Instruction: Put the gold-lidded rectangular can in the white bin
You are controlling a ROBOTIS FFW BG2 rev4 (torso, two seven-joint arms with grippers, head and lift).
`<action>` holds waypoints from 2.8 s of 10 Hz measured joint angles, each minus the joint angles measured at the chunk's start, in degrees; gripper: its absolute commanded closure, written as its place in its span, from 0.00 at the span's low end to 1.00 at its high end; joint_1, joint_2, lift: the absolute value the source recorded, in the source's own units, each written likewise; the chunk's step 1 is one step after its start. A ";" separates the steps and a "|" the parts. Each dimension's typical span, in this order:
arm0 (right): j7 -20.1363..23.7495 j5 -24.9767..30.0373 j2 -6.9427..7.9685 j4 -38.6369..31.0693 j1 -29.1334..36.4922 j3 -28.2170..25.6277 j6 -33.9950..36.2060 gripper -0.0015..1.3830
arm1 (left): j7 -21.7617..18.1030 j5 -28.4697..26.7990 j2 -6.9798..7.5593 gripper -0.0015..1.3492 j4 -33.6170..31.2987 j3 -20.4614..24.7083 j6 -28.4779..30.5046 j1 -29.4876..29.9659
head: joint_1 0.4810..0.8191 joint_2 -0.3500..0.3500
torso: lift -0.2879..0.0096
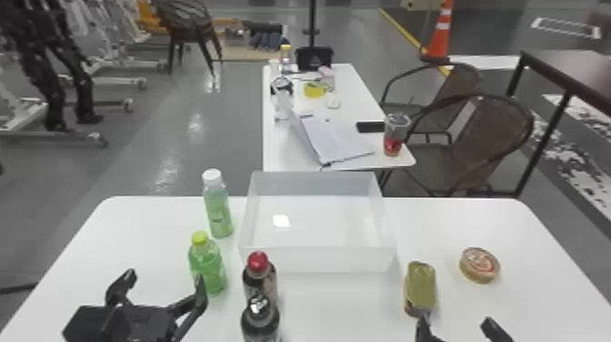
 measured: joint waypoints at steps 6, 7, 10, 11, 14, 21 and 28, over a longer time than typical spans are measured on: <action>-0.17 -0.39 0.00 6.26 -5.10 0.32 -0.69 0.07 | -0.09 0.53 0.02 0.11 0.40 -0.05 -0.55 -0.39 | 0.20 0.50 | 0.63; -0.88 -0.04 0.00 7.12 -5.74 0.34 -0.68 0.07 | -0.09 0.61 0.03 0.11 0.44 -0.02 -0.63 -0.43 | 0.20 0.50 | 0.63; -5.12 1.18 0.00 10.57 -7.45 0.98 -2.41 0.07 | -0.52 1.02 0.28 0.11 0.84 -0.07 -0.92 -0.89 | 0.20 0.50 | 0.63; -5.36 1.08 0.00 12.24 -8.34 1.04 -2.93 0.07 | -0.60 1.16 0.35 0.11 1.00 -0.09 -1.05 -1.08 | 0.20 0.50 | 0.63; -5.34 0.48 -0.02 16.02 -10.54 1.04 -3.02 0.07 | -0.89 1.52 0.39 0.11 1.48 -0.18 -1.51 -1.45 | 0.20 0.50 | 0.63; -4.79 -1.74 -2.34 23.27 -16.66 3.85 -2.02 0.07 | -1.65 2.29 0.29 0.11 2.32 -0.18 -2.88 -1.78 | 0.20 0.50 | 0.63; -4.51 -1.28 -2.84 28.81 -21.01 4.03 -2.54 0.19 | -2.50 2.63 -0.17 0.11 2.98 0.17 -4.24 -1.96 | 0.20 0.50 | 0.63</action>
